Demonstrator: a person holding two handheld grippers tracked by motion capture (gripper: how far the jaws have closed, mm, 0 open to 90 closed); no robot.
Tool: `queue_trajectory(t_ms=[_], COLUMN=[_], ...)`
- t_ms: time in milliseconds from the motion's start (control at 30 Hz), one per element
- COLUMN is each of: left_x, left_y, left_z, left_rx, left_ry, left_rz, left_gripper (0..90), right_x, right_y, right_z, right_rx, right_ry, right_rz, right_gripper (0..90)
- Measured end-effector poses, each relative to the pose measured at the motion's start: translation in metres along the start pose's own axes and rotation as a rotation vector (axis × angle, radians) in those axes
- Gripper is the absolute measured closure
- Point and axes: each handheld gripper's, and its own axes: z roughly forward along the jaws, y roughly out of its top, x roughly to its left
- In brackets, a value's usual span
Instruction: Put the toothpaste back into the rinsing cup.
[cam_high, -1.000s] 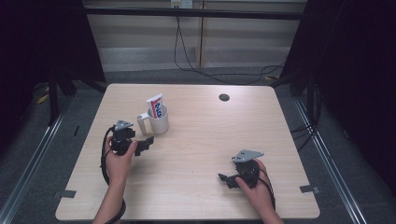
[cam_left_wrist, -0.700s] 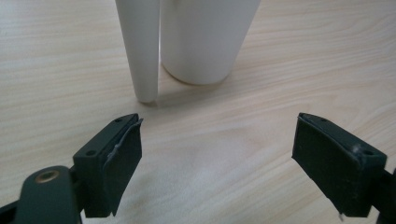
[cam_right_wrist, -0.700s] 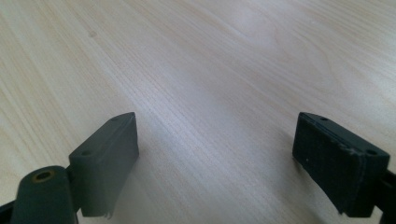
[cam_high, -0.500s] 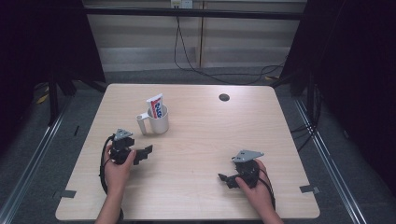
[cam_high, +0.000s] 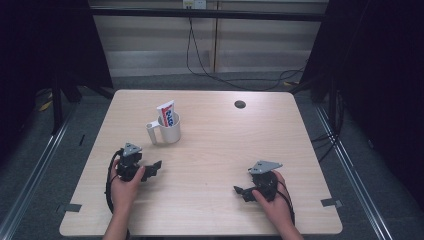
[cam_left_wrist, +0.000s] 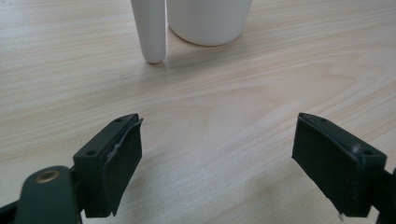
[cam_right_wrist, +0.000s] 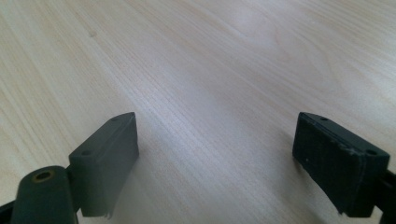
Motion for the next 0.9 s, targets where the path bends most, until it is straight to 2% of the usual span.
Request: queue_trajectory(t_ms=[567,600,700,767,900], left_x=[0.0,0.0,-0.002,-0.004,-0.005], left_y=[-0.01,-0.01,-0.011,-0.011,-0.011], left_z=[0.002,0.002,0.002,0.003,0.002], left_rx=[0.03,0.043,0.043,0.063,0.066], left_ry=[0.023,0.027,0.032,0.045,0.037], left_rz=[0.031,0.046,0.055,0.087,0.085], left_gripper=[15.9,15.9,15.9,15.7,15.7], right_x=[0.0,0.0,0.0,0.0,0.0], right_y=[0.0,0.0,0.0,0.0,0.0], right_z=[0.0,0.0,0.0,0.0,0.0], right_rx=[0.0,0.0,0.0,0.0,0.0], right_ry=[0.0,0.0,0.0,0.0,0.0], right_rz=[0.0,0.0,0.0,0.0,0.0], right_gripper=[14.0,14.0,14.0,14.0,14.0])
